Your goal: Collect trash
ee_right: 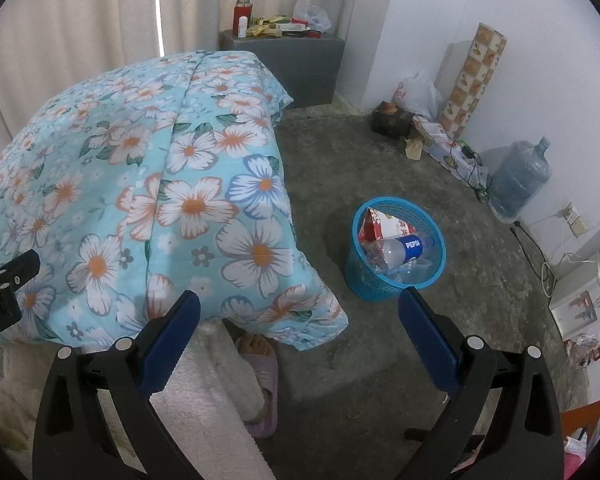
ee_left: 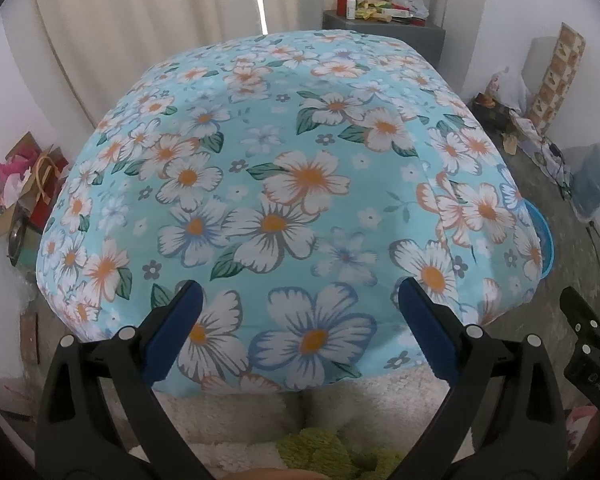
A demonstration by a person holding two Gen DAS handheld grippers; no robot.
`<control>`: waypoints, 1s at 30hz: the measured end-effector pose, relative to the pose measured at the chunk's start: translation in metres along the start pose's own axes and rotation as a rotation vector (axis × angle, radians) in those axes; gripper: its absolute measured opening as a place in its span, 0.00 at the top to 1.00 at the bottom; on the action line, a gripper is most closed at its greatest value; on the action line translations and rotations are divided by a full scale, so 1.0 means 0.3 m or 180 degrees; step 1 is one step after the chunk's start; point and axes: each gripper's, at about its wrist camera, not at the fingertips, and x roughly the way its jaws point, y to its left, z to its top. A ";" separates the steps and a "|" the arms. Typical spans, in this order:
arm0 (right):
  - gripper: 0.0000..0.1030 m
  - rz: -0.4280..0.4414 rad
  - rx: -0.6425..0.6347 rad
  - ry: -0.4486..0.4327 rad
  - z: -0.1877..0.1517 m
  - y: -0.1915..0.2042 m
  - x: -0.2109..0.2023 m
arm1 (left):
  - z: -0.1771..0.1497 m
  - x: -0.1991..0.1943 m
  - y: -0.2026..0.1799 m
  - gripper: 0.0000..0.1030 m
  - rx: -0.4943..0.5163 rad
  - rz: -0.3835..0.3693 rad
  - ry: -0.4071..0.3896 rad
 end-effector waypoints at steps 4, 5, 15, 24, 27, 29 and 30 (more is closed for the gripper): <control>0.06 -0.0022 0.0015 -0.0008 -0.001 -0.008 -0.004 | 0.003 -0.011 -0.013 0.09 0.0017 -0.0031 -0.0013; 0.06 -0.0028 0.0026 -0.0013 0.000 -0.012 -0.005 | 0.004 -0.015 -0.016 0.09 0.0022 -0.0038 -0.0023; 0.06 -0.0101 0.0068 -0.0035 0.005 -0.044 -0.016 | 0.010 -0.027 -0.036 0.09 0.0046 -0.0076 -0.0050; 0.06 -0.0144 0.0103 -0.0045 0.008 -0.061 -0.023 | 0.009 -0.029 -0.042 0.09 0.0056 -0.0082 -0.0063; 0.06 -0.0118 0.0115 -0.0036 0.009 -0.065 -0.022 | 0.012 -0.028 -0.036 0.09 0.0042 -0.0074 -0.0060; 0.06 -0.0101 0.0138 -0.0030 0.010 -0.068 -0.022 | 0.014 -0.026 -0.030 0.09 0.0034 -0.0067 -0.0058; 0.06 -0.0102 0.0142 -0.0030 0.010 -0.069 -0.022 | 0.015 -0.025 -0.028 0.09 0.0030 -0.0064 -0.0055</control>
